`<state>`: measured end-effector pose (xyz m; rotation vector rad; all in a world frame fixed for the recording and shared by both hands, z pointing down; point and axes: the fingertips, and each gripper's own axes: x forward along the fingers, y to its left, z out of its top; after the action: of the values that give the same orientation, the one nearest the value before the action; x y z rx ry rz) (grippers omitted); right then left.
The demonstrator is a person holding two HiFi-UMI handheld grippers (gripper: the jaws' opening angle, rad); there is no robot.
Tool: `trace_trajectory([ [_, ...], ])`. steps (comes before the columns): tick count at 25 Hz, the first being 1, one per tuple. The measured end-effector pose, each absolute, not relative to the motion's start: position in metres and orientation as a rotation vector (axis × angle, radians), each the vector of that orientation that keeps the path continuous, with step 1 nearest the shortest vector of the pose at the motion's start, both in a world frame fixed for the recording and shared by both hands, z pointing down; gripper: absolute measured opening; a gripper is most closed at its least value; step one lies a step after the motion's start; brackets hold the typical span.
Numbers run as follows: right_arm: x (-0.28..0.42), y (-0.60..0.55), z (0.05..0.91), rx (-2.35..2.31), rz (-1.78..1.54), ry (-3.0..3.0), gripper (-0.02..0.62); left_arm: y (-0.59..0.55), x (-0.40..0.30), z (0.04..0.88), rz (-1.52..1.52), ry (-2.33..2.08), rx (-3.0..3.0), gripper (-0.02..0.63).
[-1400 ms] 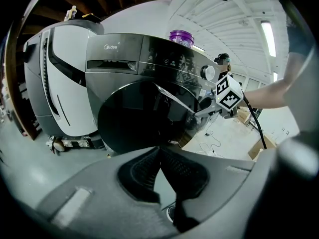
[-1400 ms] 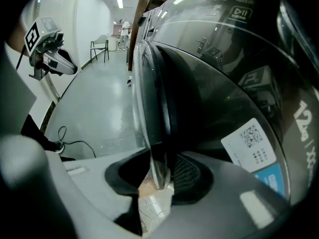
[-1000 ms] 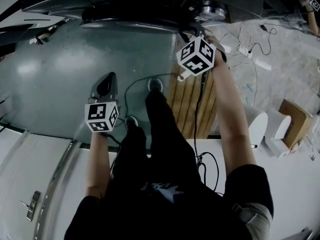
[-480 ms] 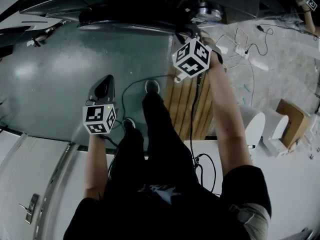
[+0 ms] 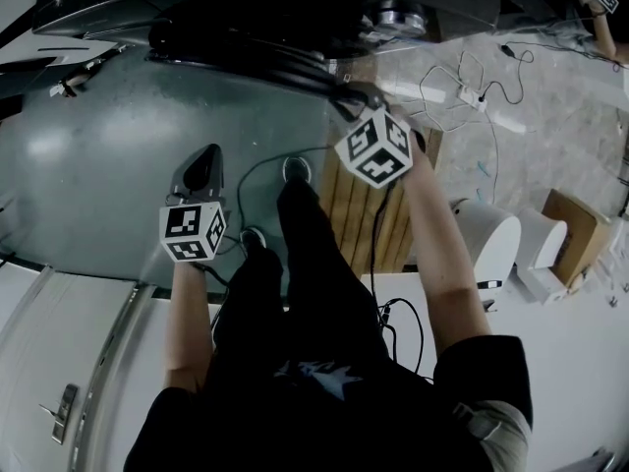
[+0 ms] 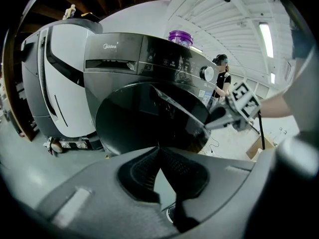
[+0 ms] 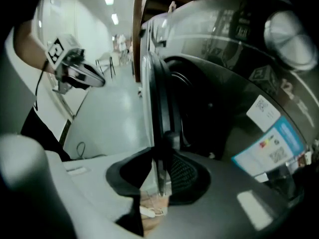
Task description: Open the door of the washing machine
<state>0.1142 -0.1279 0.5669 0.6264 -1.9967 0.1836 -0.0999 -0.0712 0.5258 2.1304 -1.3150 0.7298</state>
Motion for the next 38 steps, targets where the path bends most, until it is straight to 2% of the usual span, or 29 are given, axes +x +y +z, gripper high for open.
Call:
trace_trajectory([
  [4, 0.064, -0.029, 0.563, 0.702, 0.324, -2.119, 0.103, -0.064, -0.112, 0.528, 0.739, -1.334, 2.118, 0.011],
  [9, 0.01, 0.029, 0.564, 0.762, 0.45, -2.12, 0.107, -0.037, -0.143, 0.529, 0.752, -1.344, 2.119, 0.011],
  [20, -0.081, 0.086, 0.564, 0.827, 0.55, -2.099, 0.114, 0.048, -0.249, 0.532, 0.709, -1.419, 2.055, 0.011],
  [34, -0.258, 0.13, 0.559, 0.728, 0.63, -2.196, 0.132, 0.154, -0.398, 0.525, 0.643, -1.612, 1.864, 0.011],
  [38, -0.298, 0.133, 0.549, 0.674, 0.599, -2.253, 0.098, 0.177, -0.425, 0.524, 0.625, -1.653, 1.809, 0.011],
])
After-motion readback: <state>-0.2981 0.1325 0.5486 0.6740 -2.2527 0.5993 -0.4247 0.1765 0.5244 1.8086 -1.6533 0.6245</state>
